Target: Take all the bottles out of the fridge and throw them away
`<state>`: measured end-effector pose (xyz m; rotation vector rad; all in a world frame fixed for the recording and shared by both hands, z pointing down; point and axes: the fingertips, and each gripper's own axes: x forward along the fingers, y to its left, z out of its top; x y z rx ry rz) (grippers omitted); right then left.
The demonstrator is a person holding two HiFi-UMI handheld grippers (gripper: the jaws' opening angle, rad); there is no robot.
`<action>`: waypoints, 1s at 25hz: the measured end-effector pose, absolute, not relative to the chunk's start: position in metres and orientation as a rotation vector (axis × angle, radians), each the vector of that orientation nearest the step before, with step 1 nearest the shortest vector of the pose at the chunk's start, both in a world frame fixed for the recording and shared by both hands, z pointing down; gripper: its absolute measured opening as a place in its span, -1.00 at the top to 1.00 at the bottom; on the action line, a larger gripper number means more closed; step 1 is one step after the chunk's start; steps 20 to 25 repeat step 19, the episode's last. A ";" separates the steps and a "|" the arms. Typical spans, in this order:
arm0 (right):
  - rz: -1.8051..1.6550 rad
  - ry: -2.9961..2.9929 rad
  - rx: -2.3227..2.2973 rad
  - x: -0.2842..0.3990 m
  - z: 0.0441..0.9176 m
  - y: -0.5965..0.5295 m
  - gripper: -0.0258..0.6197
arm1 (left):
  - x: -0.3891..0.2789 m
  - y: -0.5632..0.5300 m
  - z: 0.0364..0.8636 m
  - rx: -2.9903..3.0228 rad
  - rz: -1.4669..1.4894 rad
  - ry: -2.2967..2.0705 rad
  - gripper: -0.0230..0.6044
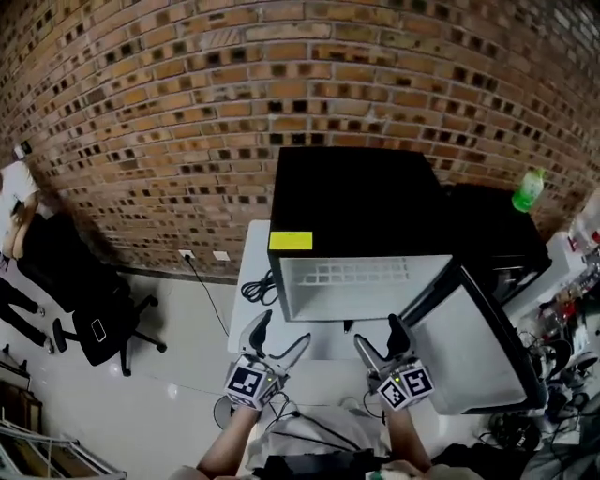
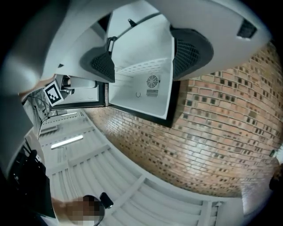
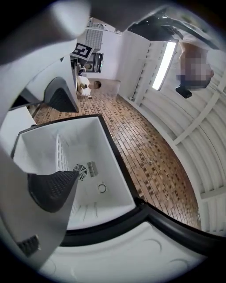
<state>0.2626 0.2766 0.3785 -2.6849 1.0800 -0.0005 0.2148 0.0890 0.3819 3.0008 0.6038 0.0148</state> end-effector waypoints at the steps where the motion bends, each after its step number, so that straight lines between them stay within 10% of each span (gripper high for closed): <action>1: -0.003 1.055 -2.689 0.264 0.378 0.285 -0.45 | 0.218 0.097 0.379 2.999 -0.003 0.614 -0.34; 25: 0.016 1.054 -2.763 0.268 0.367 0.325 -0.45 | 0.222 0.151 0.375 2.986 0.003 0.626 -0.34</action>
